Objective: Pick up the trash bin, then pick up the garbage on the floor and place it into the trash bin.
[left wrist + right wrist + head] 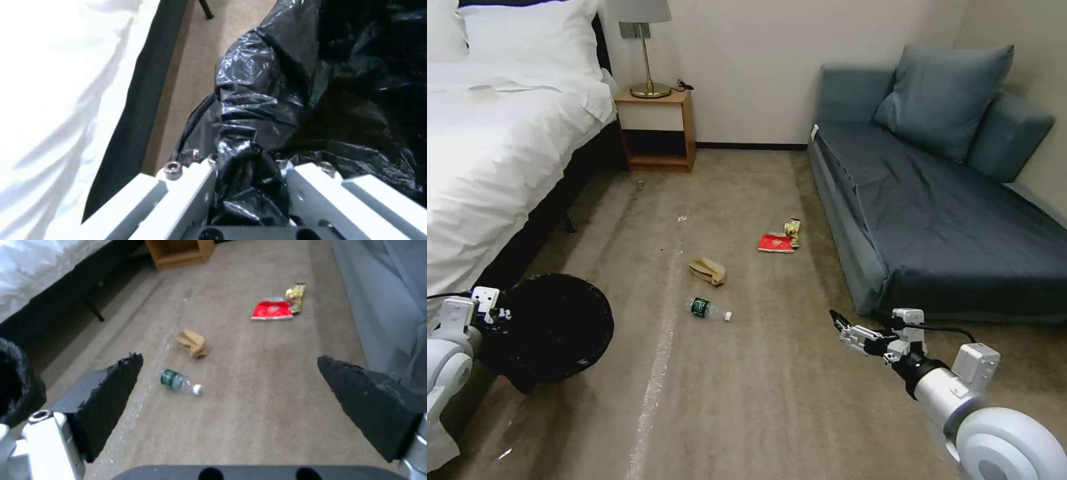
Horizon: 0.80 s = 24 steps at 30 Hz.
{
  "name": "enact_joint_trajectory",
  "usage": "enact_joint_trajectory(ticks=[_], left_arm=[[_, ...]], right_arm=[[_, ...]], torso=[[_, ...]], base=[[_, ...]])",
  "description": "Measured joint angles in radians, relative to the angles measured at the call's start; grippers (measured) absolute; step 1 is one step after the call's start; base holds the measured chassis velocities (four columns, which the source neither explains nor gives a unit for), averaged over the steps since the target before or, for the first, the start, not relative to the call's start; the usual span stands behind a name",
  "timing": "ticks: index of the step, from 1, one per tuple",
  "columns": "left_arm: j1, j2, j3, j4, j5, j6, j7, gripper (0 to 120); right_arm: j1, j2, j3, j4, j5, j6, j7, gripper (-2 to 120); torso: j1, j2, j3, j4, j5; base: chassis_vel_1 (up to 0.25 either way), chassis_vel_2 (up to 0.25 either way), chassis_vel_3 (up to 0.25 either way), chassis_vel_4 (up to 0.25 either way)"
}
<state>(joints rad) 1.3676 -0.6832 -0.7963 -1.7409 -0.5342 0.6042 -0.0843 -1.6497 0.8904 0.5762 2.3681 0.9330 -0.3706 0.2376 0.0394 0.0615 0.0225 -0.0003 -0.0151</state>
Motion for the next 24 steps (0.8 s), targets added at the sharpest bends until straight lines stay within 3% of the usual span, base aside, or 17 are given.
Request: enact_joint_trajectory(ticks=[7, 24], left_arm=[[0.011, -0.007, -0.007, -0.004, 0.003, 0.0, 0.006, 2], [0.061, -0.011, -0.048, -0.002, 0.02, -0.029, 0.045, 2]], right_arm=[[-0.062, -0.007, 0.015, 0.003, -0.037, 0.02, -0.028, 100], [-0.064, 0.011, -0.016, -0.026, -0.064, 0.048, -0.069, 100]], torso=[[0.0, 0.0, 0.0, -0.0002, -0.0002], [0.0, 0.0, 0.0, 0.0, -0.0002]], base=[[0.0, 0.0, 0.0, 0.0], [0.0, 0.0, 0.0, 0.0]])
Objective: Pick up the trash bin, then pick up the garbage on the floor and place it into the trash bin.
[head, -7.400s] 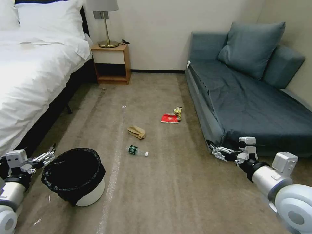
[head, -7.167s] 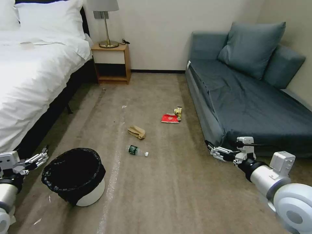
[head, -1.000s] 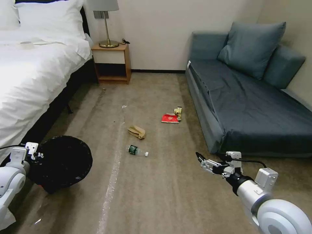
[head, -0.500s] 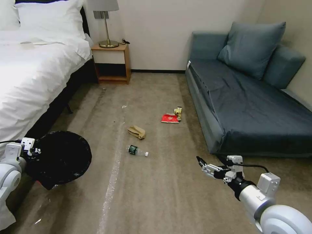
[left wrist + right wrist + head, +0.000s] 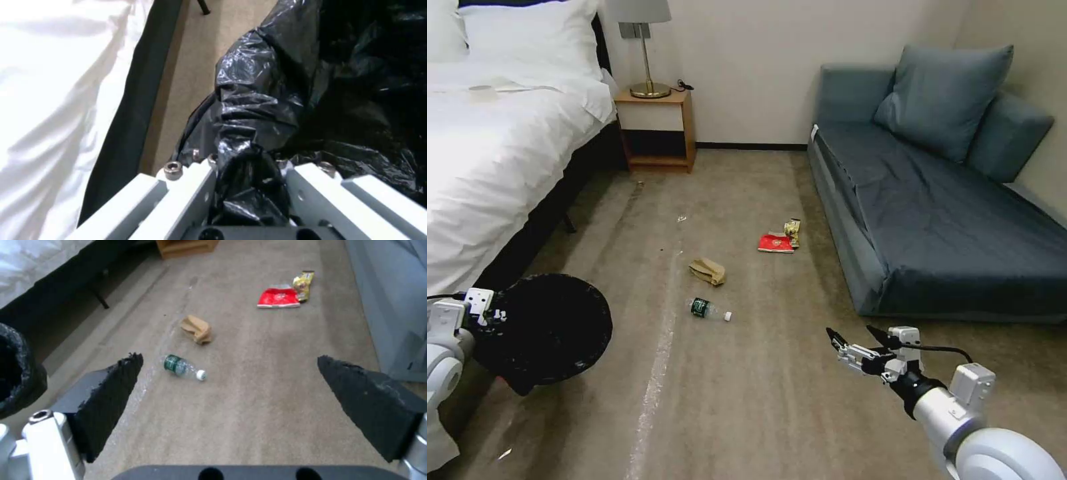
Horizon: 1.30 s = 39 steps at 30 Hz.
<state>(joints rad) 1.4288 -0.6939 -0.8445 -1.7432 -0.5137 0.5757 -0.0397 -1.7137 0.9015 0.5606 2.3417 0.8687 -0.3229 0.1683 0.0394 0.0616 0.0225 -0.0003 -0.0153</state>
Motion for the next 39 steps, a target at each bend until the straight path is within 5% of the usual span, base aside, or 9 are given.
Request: enact_joint_trajectory(ticks=[39], left_arm=[[0.052, 0.005, -0.052, -0.044, 0.002, -0.017, 0.014, 1]], right_arm=[[-0.061, 0.006, 0.001, 0.008, -0.066, 0.018, -0.029, 100]], torso=[[0.0, 0.0, 0.0, -0.0002, 0.0]], base=[[-0.033, 0.03, 0.034, -0.031]])
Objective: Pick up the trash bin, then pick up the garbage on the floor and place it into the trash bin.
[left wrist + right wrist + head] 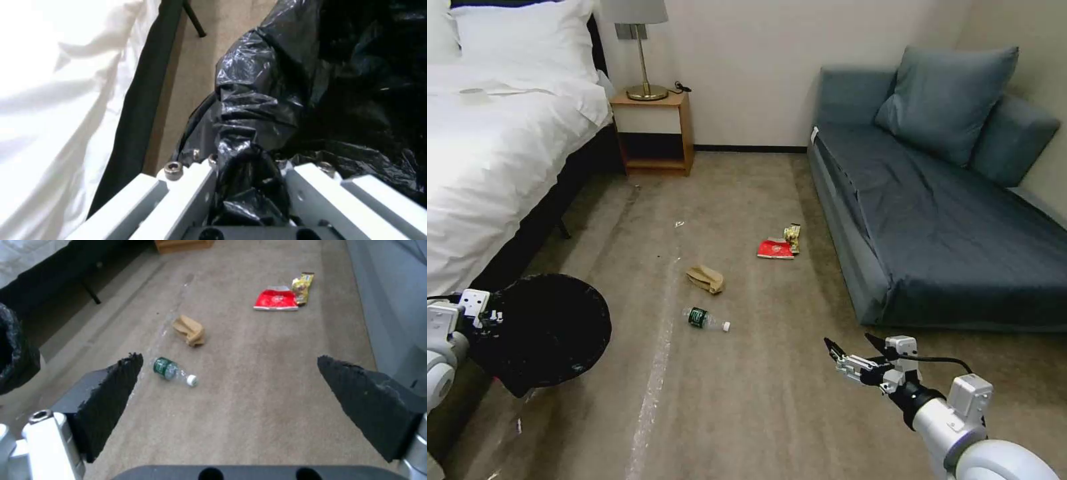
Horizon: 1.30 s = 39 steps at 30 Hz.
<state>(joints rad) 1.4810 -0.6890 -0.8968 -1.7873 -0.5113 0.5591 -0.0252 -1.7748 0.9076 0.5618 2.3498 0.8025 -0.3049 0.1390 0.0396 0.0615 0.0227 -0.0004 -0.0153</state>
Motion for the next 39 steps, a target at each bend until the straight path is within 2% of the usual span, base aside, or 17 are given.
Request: enact_joint_trajectory(ticks=[15, 39], left_arm=[[0.009, 0.004, -0.016, -0.004, -0.003, -0.007, 0.005, 1], [-0.013, 0.017, -0.005, 0.049, 0.002, -0.018, 0.023, 1]], right_arm=[[-0.01, 0.003, -0.006, 0.0, -0.02, 0.003, -0.006, 100], [0.035, 0.006, -0.048, -0.04, -0.031, 0.004, -0.011, 100]], torso=[[0.0, 0.0, 0.0, 0.0002, 0.0], [0.0, 0.0, 0.0, 0.0001, 0.0]], base=[[-0.073, 0.081, 0.077, -0.072], [-0.102, 0.101, 0.107, -0.1]])
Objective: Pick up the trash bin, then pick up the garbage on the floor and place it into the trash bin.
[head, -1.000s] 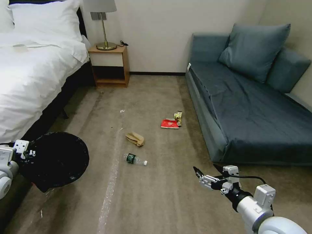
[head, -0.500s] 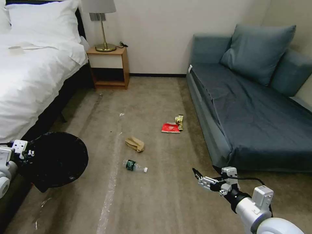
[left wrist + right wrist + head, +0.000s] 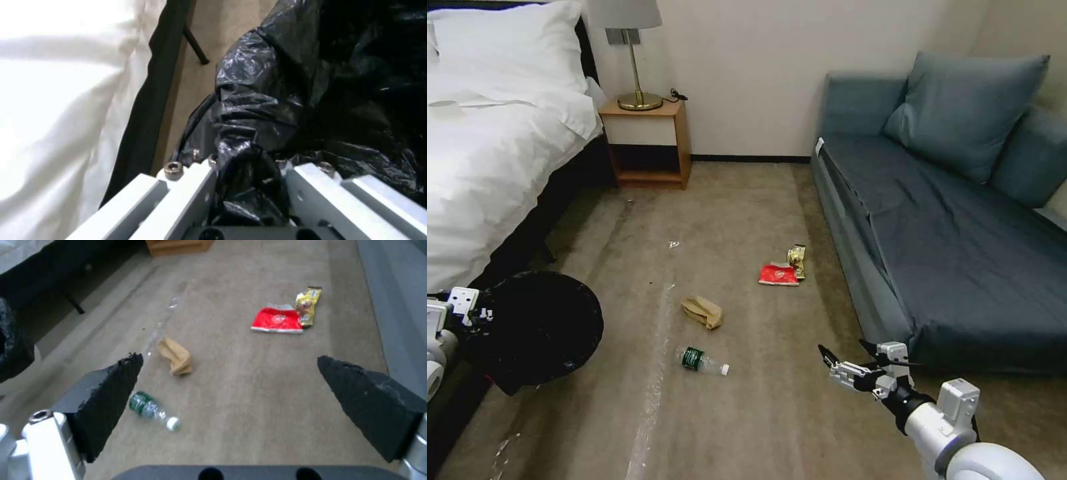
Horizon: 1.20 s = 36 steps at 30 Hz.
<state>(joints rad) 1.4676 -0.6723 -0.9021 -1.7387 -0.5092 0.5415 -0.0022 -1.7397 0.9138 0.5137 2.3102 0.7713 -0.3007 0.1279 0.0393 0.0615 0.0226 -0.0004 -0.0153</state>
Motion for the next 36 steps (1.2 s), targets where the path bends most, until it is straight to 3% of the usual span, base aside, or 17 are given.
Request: enact_joint_trajectory(ticks=[36], left_arm=[[0.006, -0.003, -0.009, 0.003, 0.0, -0.008, 0.005, 1]], right_arm=[[0.019, -0.002, -0.029, -0.023, -0.007, 0.005, -0.005, 100]], torso=[[0.0, 0.0, 0.0, 0.0, 0.0001]], base=[[-0.125, 0.123, 0.125, -0.124]])
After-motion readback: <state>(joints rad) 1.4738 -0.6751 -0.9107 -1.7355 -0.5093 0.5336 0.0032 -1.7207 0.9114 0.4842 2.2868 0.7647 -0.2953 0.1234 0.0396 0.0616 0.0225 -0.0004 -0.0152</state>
